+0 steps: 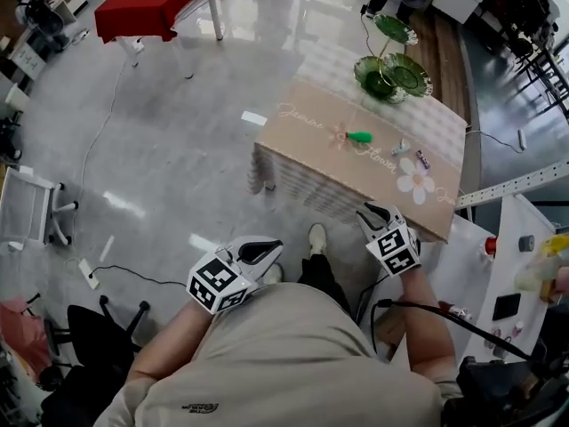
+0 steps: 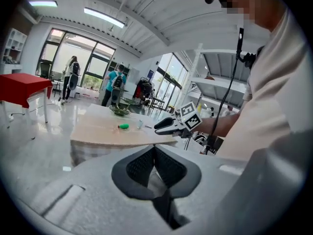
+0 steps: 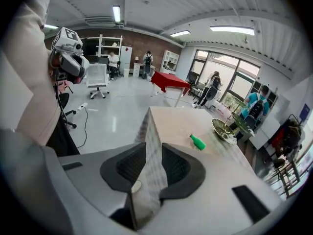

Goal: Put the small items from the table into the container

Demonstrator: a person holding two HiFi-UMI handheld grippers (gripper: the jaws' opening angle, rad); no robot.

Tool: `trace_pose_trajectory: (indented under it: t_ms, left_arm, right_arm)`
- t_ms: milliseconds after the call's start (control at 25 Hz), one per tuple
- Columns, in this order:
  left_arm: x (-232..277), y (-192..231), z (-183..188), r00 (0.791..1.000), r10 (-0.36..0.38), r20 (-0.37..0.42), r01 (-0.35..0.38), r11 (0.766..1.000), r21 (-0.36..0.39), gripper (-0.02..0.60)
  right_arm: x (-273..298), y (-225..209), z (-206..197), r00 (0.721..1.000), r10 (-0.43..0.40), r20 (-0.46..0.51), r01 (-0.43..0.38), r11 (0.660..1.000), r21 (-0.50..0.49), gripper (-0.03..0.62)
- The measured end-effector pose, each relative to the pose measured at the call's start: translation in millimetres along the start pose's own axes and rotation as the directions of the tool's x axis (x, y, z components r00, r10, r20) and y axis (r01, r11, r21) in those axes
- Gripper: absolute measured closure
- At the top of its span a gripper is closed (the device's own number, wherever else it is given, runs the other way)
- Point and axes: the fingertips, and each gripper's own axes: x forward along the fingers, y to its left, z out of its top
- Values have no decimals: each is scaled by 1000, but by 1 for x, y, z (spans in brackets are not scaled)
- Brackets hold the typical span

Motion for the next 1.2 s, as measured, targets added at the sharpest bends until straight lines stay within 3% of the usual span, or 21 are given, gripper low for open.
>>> trace_pose_trajectory:
  t_ms: [360, 600, 840, 1080, 1200]
  left_arm:
    - [28, 64, 36, 988, 153, 12, -152, 984, -91, 572]
    - [67, 94, 65, 972, 234, 3, -232, 964, -129, 574]
    - [96, 109, 82, 950, 310, -16, -310, 941, -140, 574]
    - [105, 122, 87, 922, 387, -20, -384, 906, -179, 574]
    - [111, 125, 90, 915, 403, -23, -400, 898, -183, 574]
  right_arm:
    - [100, -129, 9, 991, 67, -113, -86, 981, -173, 458]
    - [169, -184, -3, 964, 120, -237, -190, 936, -297, 418]
    - [223, -205, -27, 908, 182, -377, -333, 860, -386, 399]
    - [247, -203, -50, 848, 234, -475, -449, 793, -412, 396]
    - [248, -202, -50, 851, 243, -465, -456, 780, -428, 433]
